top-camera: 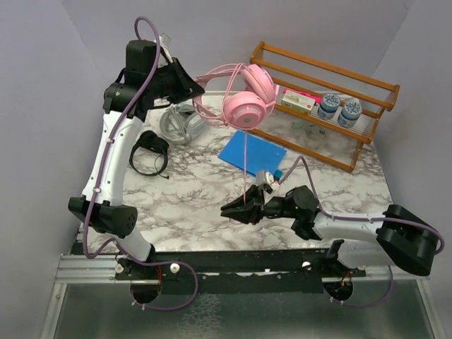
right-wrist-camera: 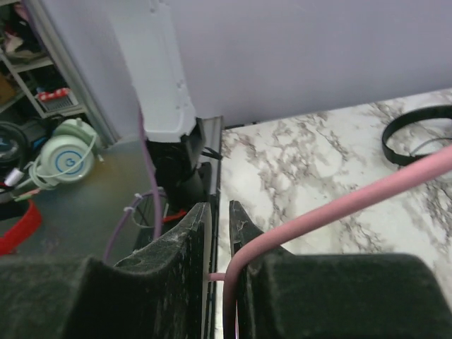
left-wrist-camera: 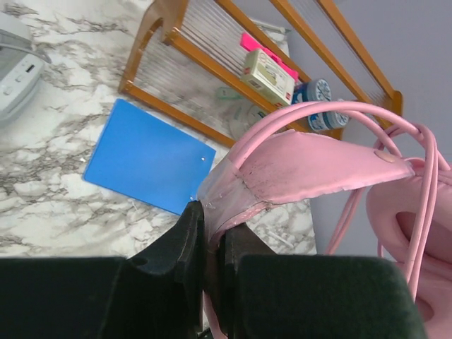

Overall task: Wrap the headphones
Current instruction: Wrap the headphones cable around the headphones.

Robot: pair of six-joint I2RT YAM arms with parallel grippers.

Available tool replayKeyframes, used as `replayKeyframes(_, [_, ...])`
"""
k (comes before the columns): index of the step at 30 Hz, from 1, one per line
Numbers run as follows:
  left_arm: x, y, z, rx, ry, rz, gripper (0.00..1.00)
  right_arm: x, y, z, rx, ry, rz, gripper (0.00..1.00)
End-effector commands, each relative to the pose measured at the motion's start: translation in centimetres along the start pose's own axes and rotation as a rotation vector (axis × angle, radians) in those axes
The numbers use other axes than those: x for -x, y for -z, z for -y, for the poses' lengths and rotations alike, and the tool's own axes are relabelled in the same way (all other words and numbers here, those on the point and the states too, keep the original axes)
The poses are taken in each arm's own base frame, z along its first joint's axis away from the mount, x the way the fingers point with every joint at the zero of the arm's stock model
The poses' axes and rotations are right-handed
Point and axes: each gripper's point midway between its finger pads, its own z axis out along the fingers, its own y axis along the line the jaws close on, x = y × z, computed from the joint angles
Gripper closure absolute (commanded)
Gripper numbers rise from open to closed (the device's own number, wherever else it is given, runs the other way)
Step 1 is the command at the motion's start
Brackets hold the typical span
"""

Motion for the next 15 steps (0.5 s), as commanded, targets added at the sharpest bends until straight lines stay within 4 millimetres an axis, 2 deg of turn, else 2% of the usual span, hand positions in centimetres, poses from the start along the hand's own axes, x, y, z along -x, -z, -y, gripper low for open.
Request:
replayKeyframes(1, [7.1, 0.4, 0.2, 0.039, 0.038, 0.305, 1.0, -0.1, -0.1, -3.9, 0.081, -0.019, -0.047, 0.77])
replayKeyframes(7, [7.1, -0.1, -7.1, 0.318, 0.057, 0.428, 1.0, 4.2, -1.7, -6.3, 0.175, 0.01, -0.061, 0.75])
replayKeyframes(9, [7.0, 0.2, -9.0, 0.386, 0.071, 0.473, 1.0, 4.8, -2.6, -6.9, 0.208, -0.003, -0.099, 0.74])
replayKeyframes(12, [6.8, 1.0, -11.3, 0.485, 0.101, 0.552, 1.0, 5.0, -3.7, -7.5, 0.246, -0.035, -0.143, 0.73])
replayKeyframes(15, [6.2, 1.6, -12.7, 0.541, 0.175, 0.603, 1.0, 3.9, -5.1, -7.5, 0.243, -0.065, -0.191, 0.73])
